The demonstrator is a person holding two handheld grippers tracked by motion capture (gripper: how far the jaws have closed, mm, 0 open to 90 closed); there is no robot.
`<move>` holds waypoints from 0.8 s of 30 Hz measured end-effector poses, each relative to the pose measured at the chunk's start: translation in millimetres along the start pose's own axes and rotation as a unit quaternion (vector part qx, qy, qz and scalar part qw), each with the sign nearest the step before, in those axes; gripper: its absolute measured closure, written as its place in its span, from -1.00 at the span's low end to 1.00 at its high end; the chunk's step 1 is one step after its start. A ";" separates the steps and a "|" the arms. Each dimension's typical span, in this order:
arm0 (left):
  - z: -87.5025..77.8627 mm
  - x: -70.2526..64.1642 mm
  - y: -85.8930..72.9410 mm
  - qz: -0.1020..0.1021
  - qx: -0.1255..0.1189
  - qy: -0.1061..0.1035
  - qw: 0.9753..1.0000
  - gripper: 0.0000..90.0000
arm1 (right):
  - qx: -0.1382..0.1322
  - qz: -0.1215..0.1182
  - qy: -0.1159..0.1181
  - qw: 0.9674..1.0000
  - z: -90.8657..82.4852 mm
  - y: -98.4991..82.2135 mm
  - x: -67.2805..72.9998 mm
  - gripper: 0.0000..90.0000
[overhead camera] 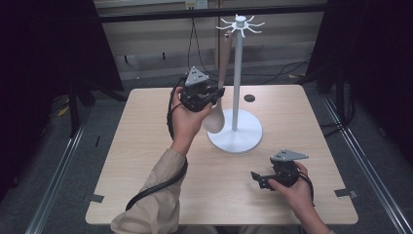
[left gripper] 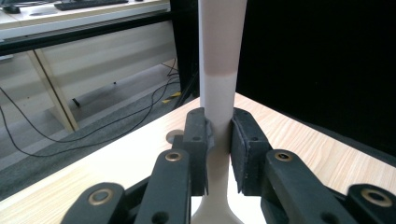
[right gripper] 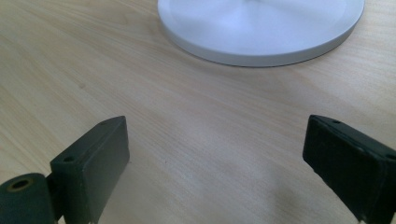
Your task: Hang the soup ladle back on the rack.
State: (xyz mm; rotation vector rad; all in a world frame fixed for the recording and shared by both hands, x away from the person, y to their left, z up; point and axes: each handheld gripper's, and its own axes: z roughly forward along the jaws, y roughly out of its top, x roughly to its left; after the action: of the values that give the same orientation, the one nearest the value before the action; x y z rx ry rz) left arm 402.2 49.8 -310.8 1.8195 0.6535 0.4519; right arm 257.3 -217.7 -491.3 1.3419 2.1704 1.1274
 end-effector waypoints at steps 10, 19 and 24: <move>2.5 -3.3 4.3 0.002 -0.007 -0.005 1.000 0.65 | -0.002 -0.002 0.003 1.000 -0.6 1.1 -0.4 -0.85; -7.5 3.7 -10.9 -0.016 0.006 -0.003 1.000 -0.08 | -0.002 0.001 0.000 1.000 -1.2 1.8 -0.3 -0.85; -15.7 8.3 -24.8 -0.018 0.022 0.009 1.000 -0.42 | -0.006 -0.004 0.004 1.000 1.1 5.7 1.9 -0.85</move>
State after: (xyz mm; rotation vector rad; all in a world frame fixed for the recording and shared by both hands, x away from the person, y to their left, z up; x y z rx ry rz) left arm 394.0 72.8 -329.1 1.8445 0.7125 0.4322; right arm 260.5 -214.2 -487.4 1.3247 2.1690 1.1434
